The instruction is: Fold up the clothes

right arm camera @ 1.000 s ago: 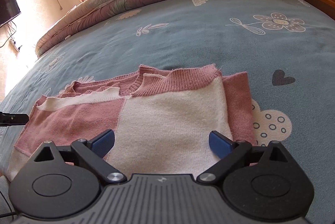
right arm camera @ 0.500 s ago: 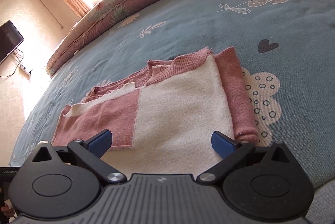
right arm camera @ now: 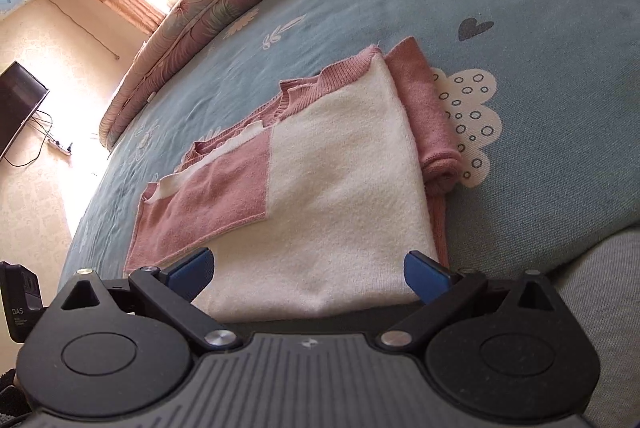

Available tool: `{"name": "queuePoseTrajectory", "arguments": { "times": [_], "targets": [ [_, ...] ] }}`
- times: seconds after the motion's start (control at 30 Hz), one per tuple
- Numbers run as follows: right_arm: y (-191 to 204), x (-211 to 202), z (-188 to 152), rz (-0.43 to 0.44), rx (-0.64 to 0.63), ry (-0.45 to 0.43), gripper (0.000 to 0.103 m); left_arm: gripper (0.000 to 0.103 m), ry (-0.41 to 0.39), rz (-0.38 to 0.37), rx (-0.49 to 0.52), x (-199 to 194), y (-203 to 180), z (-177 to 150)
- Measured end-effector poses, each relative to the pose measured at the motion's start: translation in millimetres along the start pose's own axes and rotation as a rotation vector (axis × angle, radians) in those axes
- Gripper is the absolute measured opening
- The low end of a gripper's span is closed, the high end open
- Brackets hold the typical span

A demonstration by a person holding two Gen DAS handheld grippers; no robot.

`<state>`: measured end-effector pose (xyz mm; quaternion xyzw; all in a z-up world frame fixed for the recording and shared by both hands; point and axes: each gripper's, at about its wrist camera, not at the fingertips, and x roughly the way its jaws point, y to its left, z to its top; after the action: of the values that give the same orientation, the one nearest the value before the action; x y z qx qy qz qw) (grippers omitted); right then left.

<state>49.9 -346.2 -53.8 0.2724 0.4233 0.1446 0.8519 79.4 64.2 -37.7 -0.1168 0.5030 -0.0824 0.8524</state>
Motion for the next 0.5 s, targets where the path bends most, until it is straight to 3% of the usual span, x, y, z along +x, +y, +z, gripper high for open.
{"name": "queuePoseTrajectory", "arguments": {
  "times": [0.17, 0.33, 0.5],
  "targets": [
    [2, 13, 3, -0.034, -0.022, 0.033, 0.103, 0.079, 0.004, 0.003, -0.005, -3, 4, 6],
    [37, 21, 23, -0.067, -0.207, -0.027, 0.103, 0.079, -0.038, 0.024, 0.07, -12, -5, 31],
    [61, 56, 39, -0.149, -0.368, -0.045, 0.103, 0.08, -0.106, -0.068, 0.109, -12, -23, 66]
  ]
}}
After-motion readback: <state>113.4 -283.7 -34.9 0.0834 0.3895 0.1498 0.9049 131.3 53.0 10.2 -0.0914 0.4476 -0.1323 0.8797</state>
